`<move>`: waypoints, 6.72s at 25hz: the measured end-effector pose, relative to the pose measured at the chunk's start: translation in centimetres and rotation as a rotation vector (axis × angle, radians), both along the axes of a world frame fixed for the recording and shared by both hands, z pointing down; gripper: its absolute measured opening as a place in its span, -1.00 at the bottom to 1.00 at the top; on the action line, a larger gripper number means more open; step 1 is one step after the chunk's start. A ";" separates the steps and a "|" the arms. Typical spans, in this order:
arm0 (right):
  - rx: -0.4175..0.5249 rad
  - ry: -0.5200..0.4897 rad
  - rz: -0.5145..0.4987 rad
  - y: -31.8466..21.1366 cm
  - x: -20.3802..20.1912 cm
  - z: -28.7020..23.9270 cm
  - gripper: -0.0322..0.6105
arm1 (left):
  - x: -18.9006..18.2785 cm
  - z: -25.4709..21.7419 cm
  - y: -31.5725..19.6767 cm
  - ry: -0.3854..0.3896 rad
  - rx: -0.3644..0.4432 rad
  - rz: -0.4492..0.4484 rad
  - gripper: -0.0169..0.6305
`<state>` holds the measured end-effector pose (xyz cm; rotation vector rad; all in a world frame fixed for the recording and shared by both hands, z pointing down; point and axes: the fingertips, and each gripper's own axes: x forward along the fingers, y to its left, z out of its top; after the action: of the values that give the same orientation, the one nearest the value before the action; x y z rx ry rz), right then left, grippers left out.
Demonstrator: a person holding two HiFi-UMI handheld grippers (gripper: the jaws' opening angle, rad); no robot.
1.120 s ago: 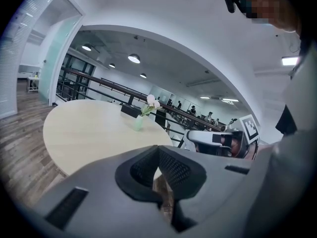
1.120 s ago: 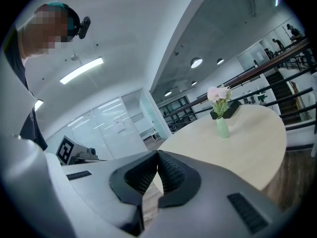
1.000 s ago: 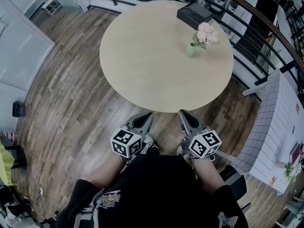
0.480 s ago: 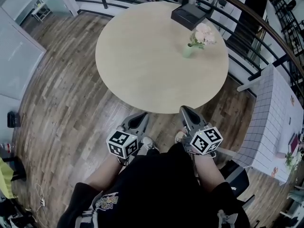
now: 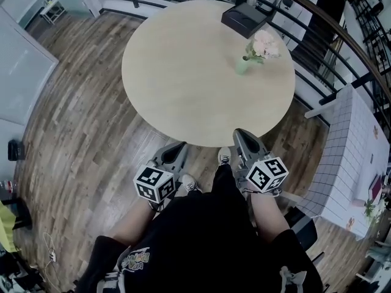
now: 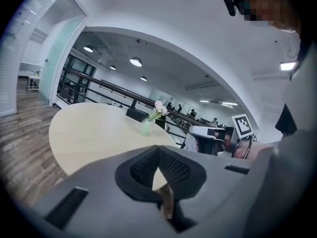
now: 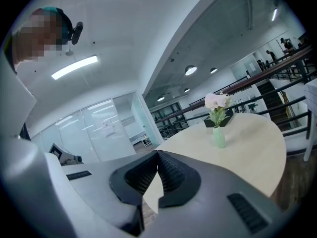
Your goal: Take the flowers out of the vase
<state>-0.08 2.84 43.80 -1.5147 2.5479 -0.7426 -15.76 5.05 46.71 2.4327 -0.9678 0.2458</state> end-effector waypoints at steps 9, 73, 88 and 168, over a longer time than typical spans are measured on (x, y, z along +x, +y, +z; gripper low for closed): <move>-0.010 -0.001 -0.022 -4.9 3.0 0.4 -0.83 | 2.8 -0.1 -3.8 -0.017 -0.004 -0.021 -0.92; -0.084 0.028 0.008 -26.7 13.3 11.2 -0.40 | 26.1 13.8 -35.2 -0.262 0.226 0.278 -0.04; -0.022 0.069 0.016 -32.9 10.8 11.5 -0.19 | 25.9 14.0 -35.2 -0.272 0.245 0.288 -0.22; 0.027 -0.154 -0.113 -21.3 12.9 -2.3 -0.65 | 12.3 -0.5 -19.2 -0.151 0.105 -0.053 -0.92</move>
<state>12.82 -18.50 41.49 -1.2617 2.5336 -0.8014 -3.47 -14.15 46.20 2.5084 -1.1351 0.3732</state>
